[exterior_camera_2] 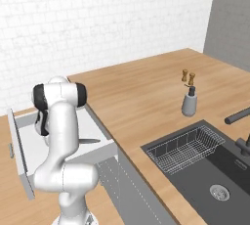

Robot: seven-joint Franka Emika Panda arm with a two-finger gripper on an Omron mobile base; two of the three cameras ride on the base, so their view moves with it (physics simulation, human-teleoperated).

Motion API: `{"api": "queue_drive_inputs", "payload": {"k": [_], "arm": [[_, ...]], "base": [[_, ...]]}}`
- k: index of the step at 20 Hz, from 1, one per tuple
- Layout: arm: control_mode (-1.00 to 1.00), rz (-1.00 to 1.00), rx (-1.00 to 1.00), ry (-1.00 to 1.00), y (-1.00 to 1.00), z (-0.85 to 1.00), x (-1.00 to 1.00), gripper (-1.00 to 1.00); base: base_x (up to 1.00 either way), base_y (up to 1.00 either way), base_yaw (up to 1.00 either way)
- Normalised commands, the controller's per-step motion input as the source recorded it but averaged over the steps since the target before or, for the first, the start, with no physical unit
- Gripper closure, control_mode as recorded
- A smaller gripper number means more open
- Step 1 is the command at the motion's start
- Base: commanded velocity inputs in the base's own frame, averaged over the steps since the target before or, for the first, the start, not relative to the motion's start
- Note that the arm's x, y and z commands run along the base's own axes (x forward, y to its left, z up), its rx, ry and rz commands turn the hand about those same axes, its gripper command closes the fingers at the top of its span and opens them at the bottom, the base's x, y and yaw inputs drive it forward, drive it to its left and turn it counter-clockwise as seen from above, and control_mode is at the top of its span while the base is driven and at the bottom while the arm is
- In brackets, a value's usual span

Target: Pick up the knife from the drawer and place it on the cutting board. Then place the meat from the plate to the cutting board.

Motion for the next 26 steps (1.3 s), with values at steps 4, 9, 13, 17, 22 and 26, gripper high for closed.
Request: {"api": "queue_drive_inputs", "payload": {"k": [4,9,13,17,22,26], "arm": [[-1.0,0.12,0.0,0.0,0.0,-0.27,0.08,-1.0],[-1.0,0.13,0.0,0.0,0.0,-0.28,0.01,1.0],[-1.0,0.04,0.04,0.04,0.0,-0.08,0.04,1.0],[-1.0,0.02,0.01,0.04,0.05,0.22,-0.38,1.0],[-1.0,0.08,0.0,0.0,0.48,0.85,-0.79,1.0],[-1.0,0.06,0.0,0.02,0.73,1.0,-0.94,1.0]], "base": [[0.0,0.0,0.0],[0.0,0.0,0.0],[0.0,0.0,0.0],[0.0,0.0,0.0],[0.0,0.0,0.0],[0.0,0.0,0.0]]}}
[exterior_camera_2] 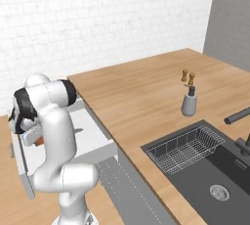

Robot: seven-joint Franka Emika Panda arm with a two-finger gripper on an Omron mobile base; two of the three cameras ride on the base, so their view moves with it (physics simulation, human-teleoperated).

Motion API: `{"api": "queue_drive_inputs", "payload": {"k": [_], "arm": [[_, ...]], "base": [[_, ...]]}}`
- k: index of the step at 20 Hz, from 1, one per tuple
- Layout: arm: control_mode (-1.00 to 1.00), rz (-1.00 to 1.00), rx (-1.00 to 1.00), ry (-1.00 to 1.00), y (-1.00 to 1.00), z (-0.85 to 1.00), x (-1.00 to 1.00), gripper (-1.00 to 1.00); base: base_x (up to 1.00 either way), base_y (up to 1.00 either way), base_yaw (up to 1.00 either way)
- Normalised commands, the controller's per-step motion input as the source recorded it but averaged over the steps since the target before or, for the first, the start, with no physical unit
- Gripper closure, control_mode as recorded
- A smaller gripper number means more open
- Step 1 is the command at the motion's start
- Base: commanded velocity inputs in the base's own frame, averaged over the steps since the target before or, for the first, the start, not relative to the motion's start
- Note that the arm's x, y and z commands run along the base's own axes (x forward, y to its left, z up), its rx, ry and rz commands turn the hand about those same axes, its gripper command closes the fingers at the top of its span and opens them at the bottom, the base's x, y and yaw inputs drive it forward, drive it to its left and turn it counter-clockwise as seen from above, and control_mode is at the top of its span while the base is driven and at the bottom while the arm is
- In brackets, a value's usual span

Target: Pick up the knife from the drawer and place it on the cutting board. Then place the meat from the plate to the cutting board.

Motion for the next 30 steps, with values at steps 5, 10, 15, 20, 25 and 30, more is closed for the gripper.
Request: {"api": "queue_drive_inputs", "payload": {"k": [5,10,15,20,25,30], "arm": [[-1.0,0.0,0.07,0.09,0.48,1.0,-0.83,1.0],[-1.0,0.0,0.11,0.01,0.02,1.0,-0.95,1.0],[-1.0,0.0,0.08,-0.09,-0.24,1.0,-0.97,1.0],[1.0,0.0,0.03,-0.04,-0.17,0.39,-0.26,1.0],[1.0,0.0,0.0,0.0,0.0,0.0,0.0,1.0],[1.0,0.0,0.0,0.0,0.0,0.0,0.0,1.0]], "base": [[0.0,0.0,0.0],[0.0,0.0,0.0],[0.0,0.0,0.0],[-0.23,-0.45,0.0],[-0.25,-0.7,-0.12],[-0.49,-0.19,-0.62]]}}
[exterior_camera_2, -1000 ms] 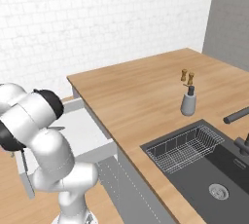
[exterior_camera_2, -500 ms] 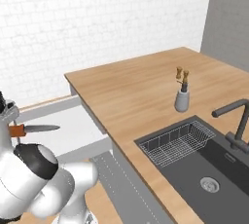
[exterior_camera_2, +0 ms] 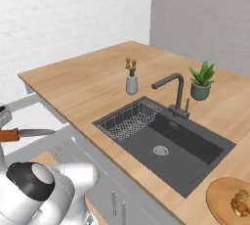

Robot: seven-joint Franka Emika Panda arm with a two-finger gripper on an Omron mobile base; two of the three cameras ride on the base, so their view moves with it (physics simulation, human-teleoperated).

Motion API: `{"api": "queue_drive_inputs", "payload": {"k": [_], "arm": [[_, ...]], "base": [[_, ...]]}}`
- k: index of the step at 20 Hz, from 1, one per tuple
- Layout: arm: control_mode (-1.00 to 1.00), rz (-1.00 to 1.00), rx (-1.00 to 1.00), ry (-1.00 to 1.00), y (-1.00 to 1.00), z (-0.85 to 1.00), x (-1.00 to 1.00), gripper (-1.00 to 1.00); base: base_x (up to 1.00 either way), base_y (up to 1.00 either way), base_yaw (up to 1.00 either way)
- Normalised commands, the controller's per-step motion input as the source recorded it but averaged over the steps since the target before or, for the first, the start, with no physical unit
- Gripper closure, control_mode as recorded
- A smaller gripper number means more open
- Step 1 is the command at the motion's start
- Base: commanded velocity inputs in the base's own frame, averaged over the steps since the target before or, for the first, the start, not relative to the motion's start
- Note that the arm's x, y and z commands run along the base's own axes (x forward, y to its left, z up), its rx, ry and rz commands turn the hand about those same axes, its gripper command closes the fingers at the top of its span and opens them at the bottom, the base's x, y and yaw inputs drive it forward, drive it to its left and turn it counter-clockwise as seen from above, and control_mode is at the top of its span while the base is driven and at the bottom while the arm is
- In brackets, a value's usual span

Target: Pick up the knife from the drawer and place it on the cutting board. Then place the meat from the plate to the cutting board.

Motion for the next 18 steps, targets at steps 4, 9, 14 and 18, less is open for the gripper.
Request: {"api": "queue_drive_inputs", "payload": {"k": [4,9,14,18], "arm": [[1.0,0.0,0.0,0.0,0.0,0.0,0.0,1.0],[1.0,0.0,0.0,0.0,0.0,0.0,0.0,1.0],[1.0,0.0,0.0,0.0,0.0,0.0,0.0,1.0],[1.0,0.0,0.0,0.0,0.0,0.0,0.0,1.0]], "base": [[-0.52,0.0,-0.78],[-0.52,0.0,-0.77],[-0.48,-0.24,-0.7],[-0.42,-0.58,-0.57]]}}
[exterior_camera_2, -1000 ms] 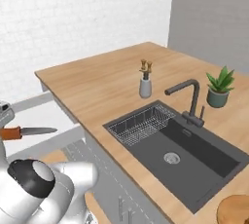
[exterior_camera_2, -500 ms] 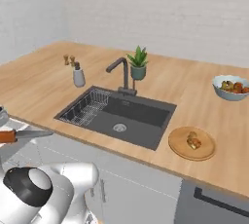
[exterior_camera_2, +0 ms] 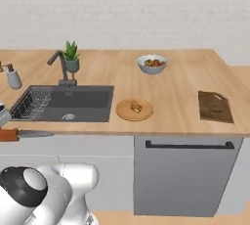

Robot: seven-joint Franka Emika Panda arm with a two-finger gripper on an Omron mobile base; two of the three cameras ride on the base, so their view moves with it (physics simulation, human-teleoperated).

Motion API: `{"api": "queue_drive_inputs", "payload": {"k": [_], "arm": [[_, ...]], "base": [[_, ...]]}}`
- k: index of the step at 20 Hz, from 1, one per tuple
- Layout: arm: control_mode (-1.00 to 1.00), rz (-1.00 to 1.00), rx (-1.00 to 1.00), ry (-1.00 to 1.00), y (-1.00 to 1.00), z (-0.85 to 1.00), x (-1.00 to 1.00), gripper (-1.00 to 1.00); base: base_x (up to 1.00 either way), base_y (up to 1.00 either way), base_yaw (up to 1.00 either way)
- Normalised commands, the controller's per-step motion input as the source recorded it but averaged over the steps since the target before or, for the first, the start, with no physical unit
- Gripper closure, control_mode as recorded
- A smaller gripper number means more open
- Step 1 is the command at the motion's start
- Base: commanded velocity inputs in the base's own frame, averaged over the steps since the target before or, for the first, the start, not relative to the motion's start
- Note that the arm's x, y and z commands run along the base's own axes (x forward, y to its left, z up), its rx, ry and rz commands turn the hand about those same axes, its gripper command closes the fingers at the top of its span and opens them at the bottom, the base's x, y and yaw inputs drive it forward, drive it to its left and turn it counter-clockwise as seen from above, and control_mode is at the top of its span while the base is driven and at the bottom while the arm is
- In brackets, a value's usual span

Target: Pick up the knife from the drawer and place it on the cutting board. Then place the meat from the plate to the cutting board.

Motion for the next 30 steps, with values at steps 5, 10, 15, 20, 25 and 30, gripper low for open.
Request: {"api": "queue_drive_inputs", "payload": {"k": [5,10,15,20,25,30], "arm": [[1.0,0.0,0.0,0.0,0.0,0.0,0.0,1.0],[1.0,0.0,0.0,0.0,0.0,0.0,0.0,1.0],[1.0,0.0,0.0,0.0,0.0,0.0,0.0,1.0],[1.0,0.0,0.0,0.0,0.0,0.0,0.0,1.0],[1.0,0.0,0.0,0.0,0.0,0.0,0.0,1.0],[1.0,0.0,0.0,0.0,0.0,0.0,0.0,1.0]], "base": [[-0.07,-0.95,-0.32],[0.0,-1.0,-0.18],[0.09,-0.92,-0.09],[0.3,-0.73,0.01],[0.48,-0.28,0.14],[0.46,-0.01,0.24]]}}
